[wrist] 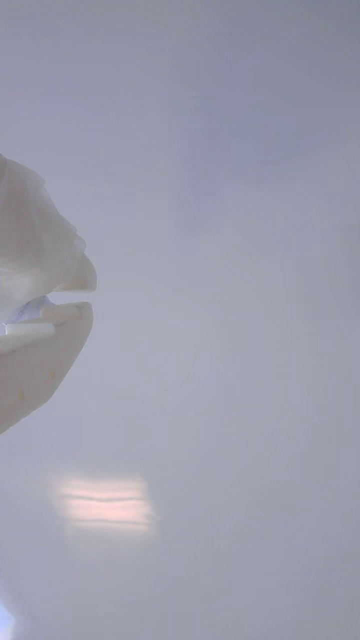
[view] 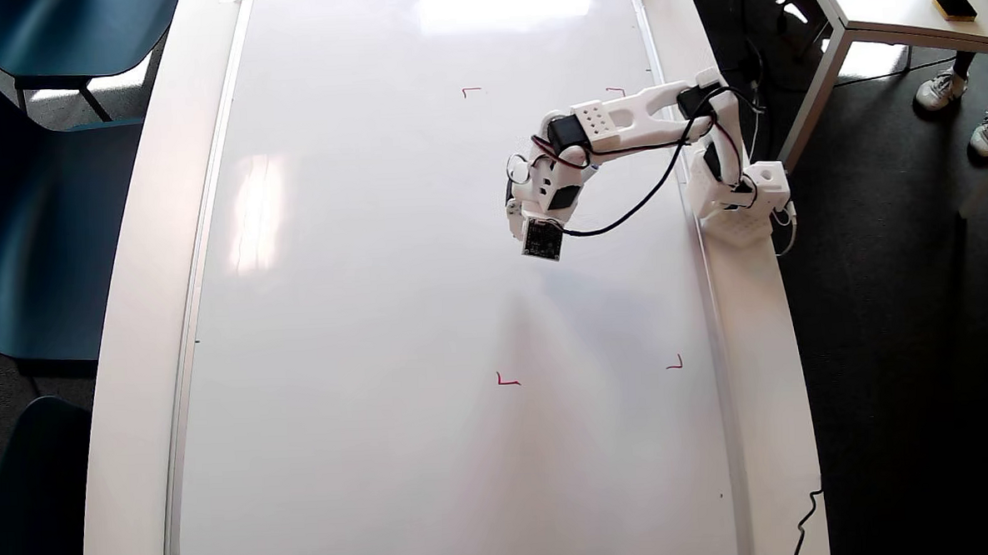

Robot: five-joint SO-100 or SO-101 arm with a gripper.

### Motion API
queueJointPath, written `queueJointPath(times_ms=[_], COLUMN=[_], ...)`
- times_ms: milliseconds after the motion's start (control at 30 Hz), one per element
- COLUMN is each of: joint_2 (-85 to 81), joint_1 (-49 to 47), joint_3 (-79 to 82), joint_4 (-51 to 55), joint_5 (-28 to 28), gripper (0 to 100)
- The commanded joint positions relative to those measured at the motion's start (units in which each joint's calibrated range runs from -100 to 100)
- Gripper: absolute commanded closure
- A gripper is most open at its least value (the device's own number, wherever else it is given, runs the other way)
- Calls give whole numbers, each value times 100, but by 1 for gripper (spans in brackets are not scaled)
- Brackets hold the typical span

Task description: Draw on a whiteboard a robot head using a pen attached to the gripper

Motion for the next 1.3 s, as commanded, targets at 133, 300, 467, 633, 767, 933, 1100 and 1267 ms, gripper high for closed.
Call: queueJointPath(times_ms=[133,300,467,633,767,933,1100,1267], joint_2=[342,560,577,811,937,929,912,593], joint_1=[11,33,48,48,48,48,48,56], joint_3=[-364,-482,-445,-482,-491,-491,-391,163], joint_4=[-68,-68,-68,-68,-68,-7,27,10], joint_5=[-2,3,3,3,3,8,8,8], gripper=[99,99,99,99,99,99,99,99])
